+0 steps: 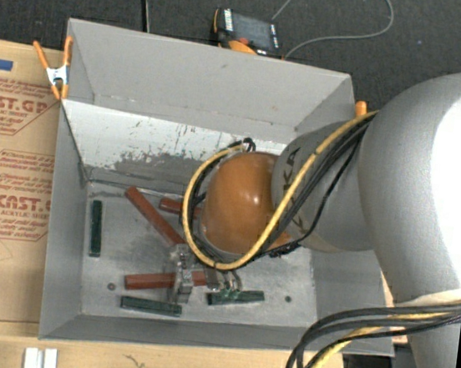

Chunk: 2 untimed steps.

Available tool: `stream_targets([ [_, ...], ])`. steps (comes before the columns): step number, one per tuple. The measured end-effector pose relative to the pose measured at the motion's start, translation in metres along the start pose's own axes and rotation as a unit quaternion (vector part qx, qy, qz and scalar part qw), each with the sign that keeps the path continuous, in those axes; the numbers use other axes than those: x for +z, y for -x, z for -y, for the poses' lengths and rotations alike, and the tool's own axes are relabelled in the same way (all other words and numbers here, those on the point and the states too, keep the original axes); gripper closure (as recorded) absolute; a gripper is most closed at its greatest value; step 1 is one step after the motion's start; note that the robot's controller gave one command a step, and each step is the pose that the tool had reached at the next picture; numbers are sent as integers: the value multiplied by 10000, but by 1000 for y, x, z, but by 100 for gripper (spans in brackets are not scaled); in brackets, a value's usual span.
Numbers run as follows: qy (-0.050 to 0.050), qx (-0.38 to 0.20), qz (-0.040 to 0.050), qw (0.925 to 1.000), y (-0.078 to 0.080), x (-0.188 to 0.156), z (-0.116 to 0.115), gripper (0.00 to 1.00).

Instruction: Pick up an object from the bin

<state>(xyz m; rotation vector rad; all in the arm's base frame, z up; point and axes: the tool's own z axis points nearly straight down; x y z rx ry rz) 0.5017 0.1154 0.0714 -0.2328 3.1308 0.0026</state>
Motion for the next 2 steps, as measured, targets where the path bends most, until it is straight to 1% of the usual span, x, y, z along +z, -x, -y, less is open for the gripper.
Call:
stream_targets([
  [1, -8, -623, 1, 9981, -24, -57, 22, 100],
  [2, -13, -612, 39, 9981, -3, -151, 46, 100],
])
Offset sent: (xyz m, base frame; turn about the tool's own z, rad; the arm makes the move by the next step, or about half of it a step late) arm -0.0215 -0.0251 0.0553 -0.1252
